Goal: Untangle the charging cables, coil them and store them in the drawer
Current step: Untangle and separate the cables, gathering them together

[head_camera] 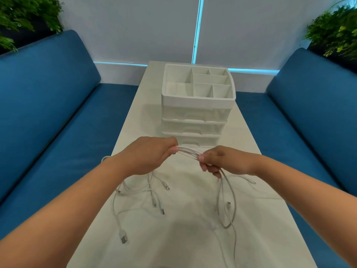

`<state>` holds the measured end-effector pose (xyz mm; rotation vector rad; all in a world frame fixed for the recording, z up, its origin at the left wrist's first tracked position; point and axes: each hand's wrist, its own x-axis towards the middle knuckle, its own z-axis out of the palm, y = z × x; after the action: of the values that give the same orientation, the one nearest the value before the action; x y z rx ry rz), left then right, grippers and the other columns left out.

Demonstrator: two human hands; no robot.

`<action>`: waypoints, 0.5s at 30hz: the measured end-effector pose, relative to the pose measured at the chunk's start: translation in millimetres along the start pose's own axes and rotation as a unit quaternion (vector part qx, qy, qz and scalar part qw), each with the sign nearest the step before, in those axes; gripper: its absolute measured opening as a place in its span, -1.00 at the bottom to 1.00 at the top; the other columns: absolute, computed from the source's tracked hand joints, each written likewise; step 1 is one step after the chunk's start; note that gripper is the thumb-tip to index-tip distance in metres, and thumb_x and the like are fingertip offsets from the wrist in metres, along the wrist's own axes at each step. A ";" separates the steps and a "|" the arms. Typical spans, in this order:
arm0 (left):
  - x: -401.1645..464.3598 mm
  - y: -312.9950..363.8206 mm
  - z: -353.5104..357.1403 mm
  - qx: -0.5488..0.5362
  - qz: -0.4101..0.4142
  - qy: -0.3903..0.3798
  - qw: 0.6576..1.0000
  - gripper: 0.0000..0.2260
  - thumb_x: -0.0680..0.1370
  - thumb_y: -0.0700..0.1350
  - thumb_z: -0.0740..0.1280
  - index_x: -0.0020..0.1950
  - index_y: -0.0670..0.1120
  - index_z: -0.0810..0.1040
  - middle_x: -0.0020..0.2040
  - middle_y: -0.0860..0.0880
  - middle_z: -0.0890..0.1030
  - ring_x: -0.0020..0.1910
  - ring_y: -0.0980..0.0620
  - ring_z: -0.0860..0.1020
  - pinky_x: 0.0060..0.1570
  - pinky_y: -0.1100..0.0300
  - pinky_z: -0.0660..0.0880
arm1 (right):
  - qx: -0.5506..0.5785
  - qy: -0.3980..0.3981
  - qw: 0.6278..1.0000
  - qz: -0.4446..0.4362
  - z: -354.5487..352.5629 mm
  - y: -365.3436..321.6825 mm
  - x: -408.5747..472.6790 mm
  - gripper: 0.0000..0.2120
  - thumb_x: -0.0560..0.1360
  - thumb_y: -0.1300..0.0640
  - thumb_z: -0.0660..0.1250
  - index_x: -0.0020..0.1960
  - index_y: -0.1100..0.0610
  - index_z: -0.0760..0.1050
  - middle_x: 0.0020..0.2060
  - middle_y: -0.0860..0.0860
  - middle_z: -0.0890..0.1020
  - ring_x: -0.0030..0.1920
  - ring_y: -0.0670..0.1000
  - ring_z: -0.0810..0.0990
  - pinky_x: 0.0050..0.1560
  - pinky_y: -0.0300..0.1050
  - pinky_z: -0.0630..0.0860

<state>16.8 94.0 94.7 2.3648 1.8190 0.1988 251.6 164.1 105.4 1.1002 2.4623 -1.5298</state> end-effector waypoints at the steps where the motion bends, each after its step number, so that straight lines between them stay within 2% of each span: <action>1: -0.1 1.6 1.1 -0.002 0.004 -0.003 1.000 -0.77 0.70 0.09 -0.03 0.04 0.04 0.36 -0.28 0.09 0.47 -0.30 0.05 0.44 -0.24 0.12 0.33 | -0.123 0.037 0.992 0.009 0.2 0.3 1.5 -0.62 0.65 -0.13 0.07 -0.21 0.07 0.41 -0.41 -0.10 0.42 -0.36 -0.04 0.41 -0.19 -0.16 0.39; 3: 0.7 2.0 5.0 -0.002 0.001 -0.009 1.000 -0.78 0.70 0.09 -0.03 0.03 0.04 0.34 -0.29 0.09 0.46 -0.31 0.05 0.43 -0.25 0.11 0.32 | -0.368 0.101 0.924 0.018 4.7 1.0 5.3 -0.61 0.65 -0.19 -0.05 -0.24 -0.02 0.29 -0.35 -0.09 0.43 -0.32 -0.05 0.40 -0.23 -0.11 0.34; 4: 1.5 0.6 6.6 0.000 -0.005 -0.010 1.000 -0.77 0.70 0.09 -0.03 0.03 0.03 0.34 -0.30 0.10 0.45 -0.32 0.07 0.42 -0.26 0.12 0.31 | -0.407 0.125 0.905 0.012 8.7 1.6 7.0 -0.61 0.64 -0.20 -0.09 -0.25 -0.03 0.24 -0.35 -0.09 0.42 -0.31 -0.04 0.40 -0.24 -0.09 0.32; 5: 2.4 -1.4 7.5 0.002 -0.009 -0.011 1.000 -0.75 0.70 0.09 -0.04 0.04 0.02 0.35 -0.30 0.10 0.45 -0.33 0.10 0.41 -0.27 0.14 0.29 | -0.390 0.127 0.912 0.003 10.9 1.9 7.0 -0.60 0.65 -0.19 -0.09 -0.26 -0.03 0.23 -0.36 -0.09 0.41 -0.32 -0.04 0.38 -0.24 -0.10 0.32; 6: 2.0 -3.6 7.8 0.003 -0.012 -0.011 1.000 -0.74 0.70 0.10 -0.04 0.05 0.01 0.36 -0.30 0.11 0.45 -0.34 0.13 0.41 -0.29 0.16 0.28 | -0.315 0.107 0.943 -0.004 10.6 3.9 5.8 -0.60 0.65 -0.18 -0.05 -0.26 0.00 0.25 -0.37 -0.10 0.40 -0.34 -0.05 0.36 -0.24 -0.13 0.32; 7: 1.4 -5.5 7.6 0.001 -0.012 -0.012 1.000 -0.72 0.69 0.11 -0.05 0.05 0.01 0.37 -0.30 0.10 0.45 -0.33 0.13 0.41 -0.30 0.20 0.27 | -0.186 0.075 0.980 -0.012 9.6 5.4 4.0 -0.60 0.66 -0.15 0.01 -0.26 0.04 0.28 -0.38 -0.10 0.38 -0.35 -0.06 0.33 -0.24 -0.18 0.31; 8: 0.6 -7.3 7.1 -0.004 -0.008 -0.010 1.000 -0.71 0.69 0.12 -0.05 0.04 0.01 0.37 -0.28 0.10 0.47 -0.32 0.13 0.42 -0.30 0.24 0.27 | -0.055 0.035 0.998 -0.020 7.0 6.9 1.6 -0.62 0.66 -0.11 0.06 -0.24 0.09 0.31 -0.39 -0.11 0.34 -0.36 -0.07 0.29 -0.23 -0.22 0.31; 9: 0.0 -8.3 6.6 -0.011 -0.001 -0.008 1.000 -0.70 0.69 0.13 -0.05 0.03 0.01 0.37 -0.27 0.09 0.48 -0.31 0.13 0.43 -0.29 0.28 0.28 | 0.038 -0.004 0.999 -0.025 3.8 8.4 -1.6 -0.64 0.66 -0.08 0.08 -0.22 0.11 0.33 -0.39 -0.10 0.32 -0.35 -0.07 0.28 -0.22 -0.24 0.31; 10: -0.6 -8.0 5.9 -0.021 0.007 -0.005 1.000 -0.69 0.68 0.14 -0.06 0.01 0.01 0.37 -0.27 0.09 0.48 -0.30 0.12 0.43 -0.28 0.30 0.29 | 0.075 -0.031 0.996 -0.027 -0.1 11.1 -4.3 -0.65 0.66 -0.07 0.09 -0.20 0.13 0.35 -0.38 -0.08 0.30 -0.34 -0.06 0.28 -0.19 -0.23 0.33; 12: -1.5 -4.5 5.3 -0.044 0.025 -0.003 0.999 -0.68 0.68 0.14 -0.05 -0.02 0.00 0.38 -0.28 0.07 0.49 -0.28 0.10 0.44 -0.25 0.31 0.31 | 0.064 -0.060 0.996 -0.032 -6.8 18.5 -5.8 -0.64 0.65 -0.10 0.11 -0.17 0.13 0.39 -0.37 -0.04 0.31 -0.32 -0.03 0.33 -0.10 -0.19 0.37; 15: -3.8 1.3 6.9 -0.080 0.042 -0.003 0.996 -0.63 0.68 0.16 -0.05 -0.10 -0.03 0.37 -0.27 0.02 0.49 -0.25 0.04 0.44 -0.17 0.21 0.36 | -0.015 -0.059 0.998 -0.022 -18.1 21.0 -6.5 -0.65 0.63 -0.10 0.15 -0.10 0.13 0.51 -0.35 -0.03 0.38 -0.27 -0.03 0.40 0.03 -0.22 0.37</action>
<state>18.4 89.7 88.1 2.3278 1.6367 0.3328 274.4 180.5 101.1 0.9286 2.4373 -1.5175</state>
